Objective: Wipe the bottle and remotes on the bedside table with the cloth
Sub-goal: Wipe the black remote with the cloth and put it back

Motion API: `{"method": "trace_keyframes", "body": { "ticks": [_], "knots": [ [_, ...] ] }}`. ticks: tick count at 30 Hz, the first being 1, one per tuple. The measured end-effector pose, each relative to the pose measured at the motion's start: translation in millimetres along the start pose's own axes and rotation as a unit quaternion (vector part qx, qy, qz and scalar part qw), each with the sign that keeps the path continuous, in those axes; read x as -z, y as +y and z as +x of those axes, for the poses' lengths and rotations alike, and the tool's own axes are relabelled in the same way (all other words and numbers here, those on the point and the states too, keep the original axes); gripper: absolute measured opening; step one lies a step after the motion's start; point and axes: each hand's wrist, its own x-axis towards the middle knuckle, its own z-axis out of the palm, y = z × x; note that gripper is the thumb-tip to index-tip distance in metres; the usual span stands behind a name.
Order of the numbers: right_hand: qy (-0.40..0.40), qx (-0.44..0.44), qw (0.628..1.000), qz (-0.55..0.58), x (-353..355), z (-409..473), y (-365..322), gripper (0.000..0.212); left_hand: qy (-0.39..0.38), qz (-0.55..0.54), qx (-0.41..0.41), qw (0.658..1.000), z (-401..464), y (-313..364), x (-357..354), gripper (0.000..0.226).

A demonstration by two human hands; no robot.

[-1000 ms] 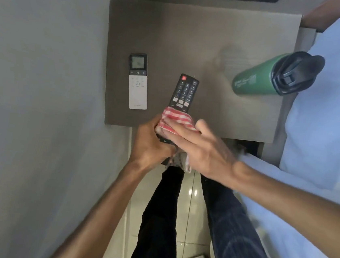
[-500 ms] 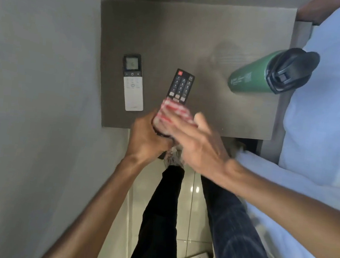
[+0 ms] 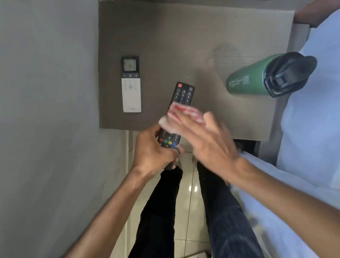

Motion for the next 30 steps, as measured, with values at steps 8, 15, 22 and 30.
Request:
{"method": "trace_keyframes", "body": {
  "ticks": [8,15,22,30],
  "knots": [
    [0.008,0.029,0.999,0.045,-11,-16,0,0.08,-0.002,0.014,-0.026,1.0,11,9,-4,0.048],
    [0.034,-0.15,0.988,0.027,4,68,72,0.088,-0.02,-0.02,-0.022,0.999,14,11,-26,0.069],
    [-0.013,0.007,0.985,0.17,-21,-10,8,0.078,0.049,0.05,-0.059,0.996,26,-21,-19,0.047],
    [-0.035,-0.358,0.454,0.815,-17,-27,67,0.06,0.122,0.134,-0.141,0.973,92,-25,-71,0.08]
  ]
}}
